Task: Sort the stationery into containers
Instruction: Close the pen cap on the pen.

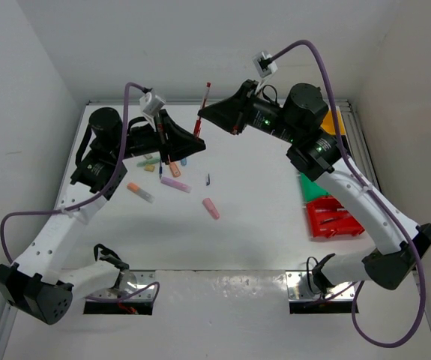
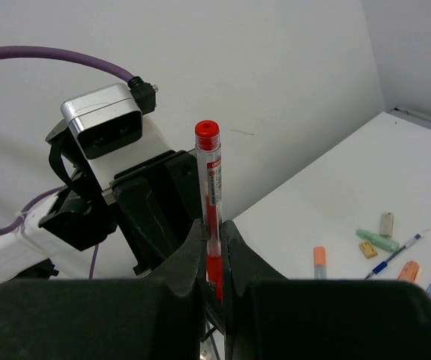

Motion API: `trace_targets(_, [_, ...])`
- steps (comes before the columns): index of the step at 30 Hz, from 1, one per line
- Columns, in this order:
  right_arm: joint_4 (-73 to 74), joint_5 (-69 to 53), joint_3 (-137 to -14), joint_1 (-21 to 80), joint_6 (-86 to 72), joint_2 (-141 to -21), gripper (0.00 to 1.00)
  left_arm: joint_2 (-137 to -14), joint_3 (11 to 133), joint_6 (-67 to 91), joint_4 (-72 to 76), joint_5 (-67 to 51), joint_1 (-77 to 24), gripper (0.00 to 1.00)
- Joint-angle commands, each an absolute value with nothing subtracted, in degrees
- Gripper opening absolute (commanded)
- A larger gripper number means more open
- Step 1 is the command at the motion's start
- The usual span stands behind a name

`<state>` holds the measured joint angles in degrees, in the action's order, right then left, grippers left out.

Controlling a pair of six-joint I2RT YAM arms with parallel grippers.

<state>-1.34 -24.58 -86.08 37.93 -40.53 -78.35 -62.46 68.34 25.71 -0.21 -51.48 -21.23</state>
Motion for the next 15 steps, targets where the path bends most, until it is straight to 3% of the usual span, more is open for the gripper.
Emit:
trace_targets(1, [1.67, -29.18, -84.81, 39.73, -40.52, -77.78, 0.0, -62.14, 73.47, 23.73, 4.74, -49.13, -19.69, 0.0])
trace_targets(15, [1.93, -30.59, -86.13, 40.43, -41.04, -79.19, 0.0, -61.79, 74.71, 19.51, 2.55, -51.06, -21.18, 0.0])
